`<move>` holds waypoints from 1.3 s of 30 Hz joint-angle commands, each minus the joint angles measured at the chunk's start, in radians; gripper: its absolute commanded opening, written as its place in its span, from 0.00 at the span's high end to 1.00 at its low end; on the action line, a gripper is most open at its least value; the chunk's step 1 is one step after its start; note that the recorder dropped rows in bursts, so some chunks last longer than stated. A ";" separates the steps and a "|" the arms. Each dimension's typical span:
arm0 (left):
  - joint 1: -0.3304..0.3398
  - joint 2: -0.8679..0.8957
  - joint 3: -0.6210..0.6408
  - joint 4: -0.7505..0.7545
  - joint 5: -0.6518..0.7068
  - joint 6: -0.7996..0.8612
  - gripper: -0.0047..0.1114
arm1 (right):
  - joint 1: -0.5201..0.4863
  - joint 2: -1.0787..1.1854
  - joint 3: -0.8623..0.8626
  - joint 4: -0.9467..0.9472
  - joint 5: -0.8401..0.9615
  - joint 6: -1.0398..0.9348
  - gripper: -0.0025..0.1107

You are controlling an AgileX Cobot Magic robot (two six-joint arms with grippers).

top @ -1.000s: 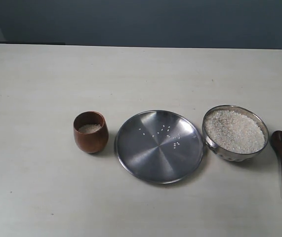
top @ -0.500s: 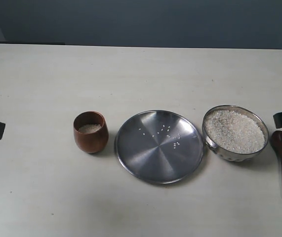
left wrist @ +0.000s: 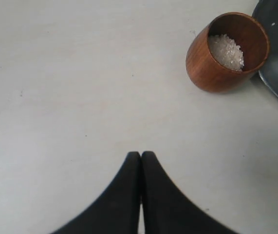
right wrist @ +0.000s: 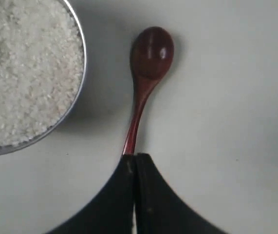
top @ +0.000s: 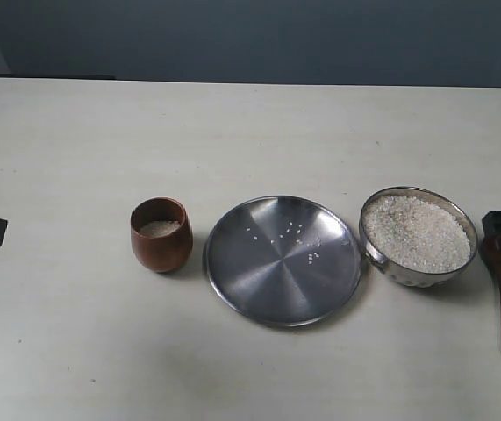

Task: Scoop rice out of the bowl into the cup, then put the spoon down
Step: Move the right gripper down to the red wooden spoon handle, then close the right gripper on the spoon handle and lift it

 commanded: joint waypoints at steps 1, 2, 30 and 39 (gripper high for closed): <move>0.001 0.002 0.001 0.002 -0.024 0.002 0.96 | -0.008 0.043 0.003 -0.009 -0.019 -0.021 0.98; 0.001 0.002 0.001 0.002 -0.024 0.002 0.96 | -0.008 0.049 0.003 -0.009 -0.023 -0.021 0.98; 0.001 0.002 0.001 0.003 -0.041 0.002 0.96 | -0.008 0.103 0.259 0.087 -0.367 0.079 0.92; 0.001 0.002 0.001 0.003 -0.070 0.002 0.96 | -0.008 0.103 0.275 0.067 -0.382 0.129 0.69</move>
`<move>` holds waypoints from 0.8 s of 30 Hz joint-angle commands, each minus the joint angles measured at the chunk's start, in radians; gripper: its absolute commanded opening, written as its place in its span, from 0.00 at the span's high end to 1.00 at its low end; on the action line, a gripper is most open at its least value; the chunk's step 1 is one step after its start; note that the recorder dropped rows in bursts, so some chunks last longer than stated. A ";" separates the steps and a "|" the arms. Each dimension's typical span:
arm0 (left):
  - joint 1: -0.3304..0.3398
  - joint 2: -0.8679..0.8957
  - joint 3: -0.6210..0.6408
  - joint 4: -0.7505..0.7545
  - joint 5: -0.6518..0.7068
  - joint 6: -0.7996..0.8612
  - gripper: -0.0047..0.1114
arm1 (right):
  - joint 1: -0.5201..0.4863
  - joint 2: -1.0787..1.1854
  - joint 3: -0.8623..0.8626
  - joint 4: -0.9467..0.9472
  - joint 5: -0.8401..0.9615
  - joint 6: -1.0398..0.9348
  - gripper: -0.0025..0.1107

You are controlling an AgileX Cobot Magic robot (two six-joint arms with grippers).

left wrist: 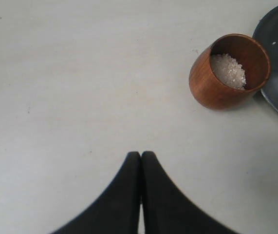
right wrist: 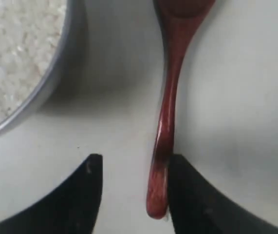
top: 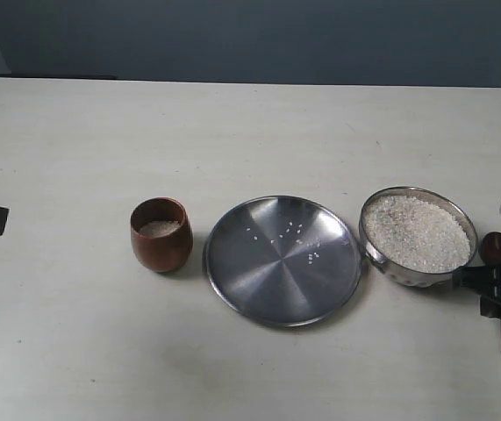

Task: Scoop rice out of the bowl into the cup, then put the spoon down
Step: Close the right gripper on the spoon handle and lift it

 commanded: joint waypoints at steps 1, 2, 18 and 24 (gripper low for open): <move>0.001 0.002 0.001 0.002 -0.016 0.002 0.96 | -0.004 0.002 0.013 -0.020 -0.017 0.008 0.73; 0.001 0.002 0.001 0.002 -0.016 0.002 0.96 | -0.004 0.002 0.025 -0.020 -0.031 0.016 0.75; 0.001 0.002 0.001 0.002 -0.016 0.002 0.96 | -0.004 0.002 0.072 -0.162 -0.011 0.187 0.66; 0.001 0.002 0.001 0.002 -0.016 0.002 0.96 | -0.004 0.002 0.072 -0.151 -0.020 0.187 0.67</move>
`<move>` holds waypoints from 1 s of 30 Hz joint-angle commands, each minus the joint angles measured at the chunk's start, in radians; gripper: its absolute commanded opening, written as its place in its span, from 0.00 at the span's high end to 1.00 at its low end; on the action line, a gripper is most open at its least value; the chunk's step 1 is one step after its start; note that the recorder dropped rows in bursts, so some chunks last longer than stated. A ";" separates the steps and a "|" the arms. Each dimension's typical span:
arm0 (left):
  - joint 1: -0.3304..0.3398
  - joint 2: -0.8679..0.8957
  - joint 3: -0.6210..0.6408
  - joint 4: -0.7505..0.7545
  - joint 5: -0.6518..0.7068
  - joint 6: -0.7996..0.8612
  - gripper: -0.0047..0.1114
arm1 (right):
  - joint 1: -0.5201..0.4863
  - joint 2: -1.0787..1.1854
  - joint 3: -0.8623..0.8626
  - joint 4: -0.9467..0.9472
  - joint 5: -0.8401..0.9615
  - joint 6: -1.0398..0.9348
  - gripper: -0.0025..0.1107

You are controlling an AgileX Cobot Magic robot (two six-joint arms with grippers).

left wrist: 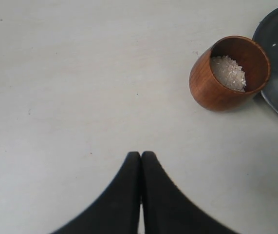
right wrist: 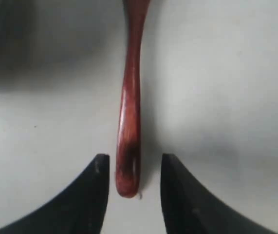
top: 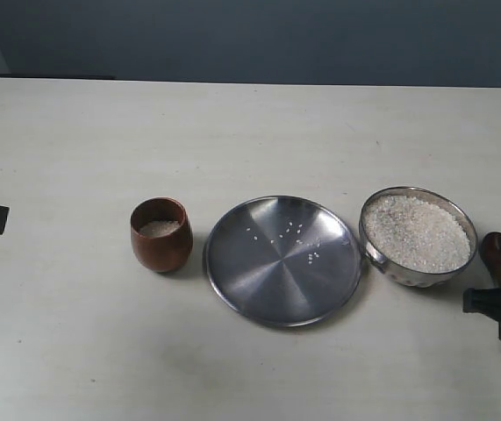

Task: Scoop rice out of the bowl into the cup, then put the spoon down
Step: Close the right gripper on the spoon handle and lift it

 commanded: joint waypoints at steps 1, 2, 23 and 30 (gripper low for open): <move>0.001 0.002 0.001 0.002 -0.012 0.002 0.96 | -0.004 0.002 0.005 0.003 -0.016 0.002 0.68; 0.001 0.002 0.001 0.002 -0.012 0.002 0.96 | -0.004 0.002 0.005 0.003 -0.022 0.002 0.69; 0.001 0.002 0.001 0.002 -0.012 0.002 0.96 | -0.004 0.138 0.003 0.010 -0.069 0.002 0.95; 0.001 0.002 0.001 0.002 -0.012 0.002 0.96 | -0.004 0.095 -0.061 -0.051 0.055 0.004 0.98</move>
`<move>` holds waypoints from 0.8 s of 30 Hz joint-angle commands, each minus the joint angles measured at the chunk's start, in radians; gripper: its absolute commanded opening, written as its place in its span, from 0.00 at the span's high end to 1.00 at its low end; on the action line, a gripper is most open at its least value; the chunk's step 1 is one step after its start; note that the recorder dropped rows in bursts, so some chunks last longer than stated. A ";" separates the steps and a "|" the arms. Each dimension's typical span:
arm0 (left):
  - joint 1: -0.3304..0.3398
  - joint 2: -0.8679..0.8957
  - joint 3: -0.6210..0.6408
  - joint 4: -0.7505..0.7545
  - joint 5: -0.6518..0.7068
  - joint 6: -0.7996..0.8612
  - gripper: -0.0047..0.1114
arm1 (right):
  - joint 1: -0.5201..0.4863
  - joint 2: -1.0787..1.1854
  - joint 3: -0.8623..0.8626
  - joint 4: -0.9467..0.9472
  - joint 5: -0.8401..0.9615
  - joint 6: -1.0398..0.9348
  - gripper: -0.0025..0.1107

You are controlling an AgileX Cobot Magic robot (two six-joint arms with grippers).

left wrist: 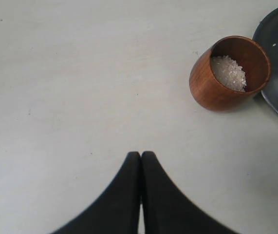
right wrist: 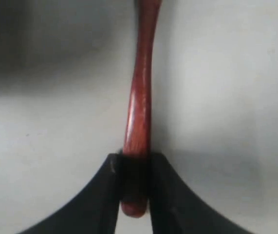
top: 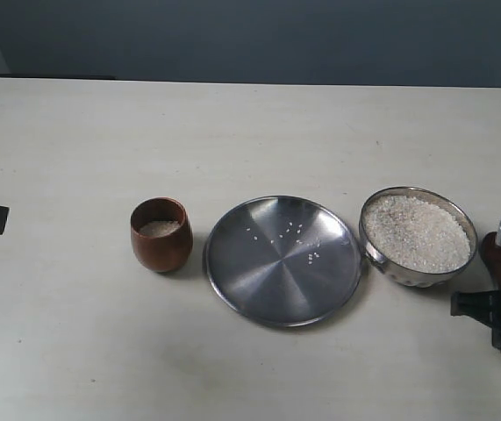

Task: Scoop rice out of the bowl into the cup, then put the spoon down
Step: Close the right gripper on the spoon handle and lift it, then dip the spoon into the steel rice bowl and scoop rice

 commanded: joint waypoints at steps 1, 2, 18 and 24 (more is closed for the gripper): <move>0.001 0.002 0.001 0.002 -0.012 0.001 0.96 | -0.004 -0.056 -0.068 -0.088 0.141 0.005 0.98; 0.001 0.002 0.001 0.002 -0.012 0.001 0.96 | -0.004 -0.083 -0.092 -0.124 0.179 0.005 0.98; 0.001 0.002 0.001 0.005 -0.012 0.001 0.96 | 0.047 -0.317 -0.378 -0.150 0.565 -0.434 0.98; 0.001 0.002 0.001 0.007 -0.012 0.001 0.96 | 0.223 -0.317 -0.378 -0.386 0.739 -0.471 0.98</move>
